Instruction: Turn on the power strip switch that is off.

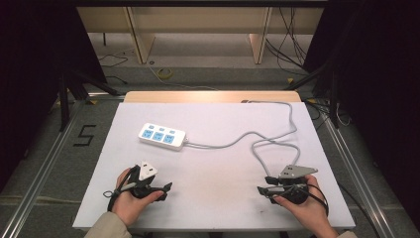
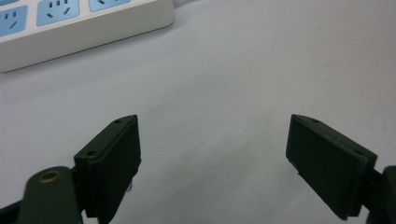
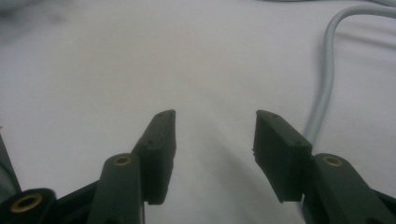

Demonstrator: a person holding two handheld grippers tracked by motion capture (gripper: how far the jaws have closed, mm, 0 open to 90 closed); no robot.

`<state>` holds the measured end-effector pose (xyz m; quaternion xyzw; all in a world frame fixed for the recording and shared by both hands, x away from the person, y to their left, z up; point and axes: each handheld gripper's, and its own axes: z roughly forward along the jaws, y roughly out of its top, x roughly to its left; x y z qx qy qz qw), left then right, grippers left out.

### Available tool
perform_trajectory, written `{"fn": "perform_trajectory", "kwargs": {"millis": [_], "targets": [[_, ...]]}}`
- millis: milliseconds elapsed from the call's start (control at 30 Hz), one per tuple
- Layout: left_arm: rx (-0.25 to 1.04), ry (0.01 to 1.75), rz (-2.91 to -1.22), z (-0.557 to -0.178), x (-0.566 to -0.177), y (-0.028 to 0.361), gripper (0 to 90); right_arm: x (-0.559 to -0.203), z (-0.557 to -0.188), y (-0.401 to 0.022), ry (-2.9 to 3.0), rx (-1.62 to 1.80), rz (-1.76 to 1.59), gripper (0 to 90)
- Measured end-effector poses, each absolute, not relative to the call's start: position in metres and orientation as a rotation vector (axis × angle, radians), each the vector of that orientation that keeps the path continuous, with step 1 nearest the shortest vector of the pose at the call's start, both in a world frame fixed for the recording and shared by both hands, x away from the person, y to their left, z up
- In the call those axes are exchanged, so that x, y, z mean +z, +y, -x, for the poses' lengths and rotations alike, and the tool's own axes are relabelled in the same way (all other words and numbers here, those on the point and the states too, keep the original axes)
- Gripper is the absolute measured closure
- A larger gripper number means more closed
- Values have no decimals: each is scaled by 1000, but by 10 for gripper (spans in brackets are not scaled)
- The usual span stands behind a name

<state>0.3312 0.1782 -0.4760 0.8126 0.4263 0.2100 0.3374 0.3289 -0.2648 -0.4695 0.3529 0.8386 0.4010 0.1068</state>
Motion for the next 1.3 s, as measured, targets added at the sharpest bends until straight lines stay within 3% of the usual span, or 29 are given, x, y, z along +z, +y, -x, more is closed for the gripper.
{"fn": "perform_trajectory", "kwargs": {"millis": [167, 333, 367, 533, 1300], "targets": [[562, 1119, -2126, -331, -476, 178, 248, -469, -328, -264, 2469, 1180, -1040, 498], [618, 1152, -2111, -331, -470, 182, 636, -469, -329, -264, 2470, 1181, -1040, 498], [617, 1145, -2112, -331, -469, 182, 636, -469, -329, -264, 2470, 1181, -1040, 498], [617, 1142, -2143, -330, -466, 184, 895, -469, -329, -264, 2468, 1183, -1038, 498], [591, 1186, -2154, -344, -449, 180, 899, -470, -328, -262, 2473, 1174, -1036, 496]]}}
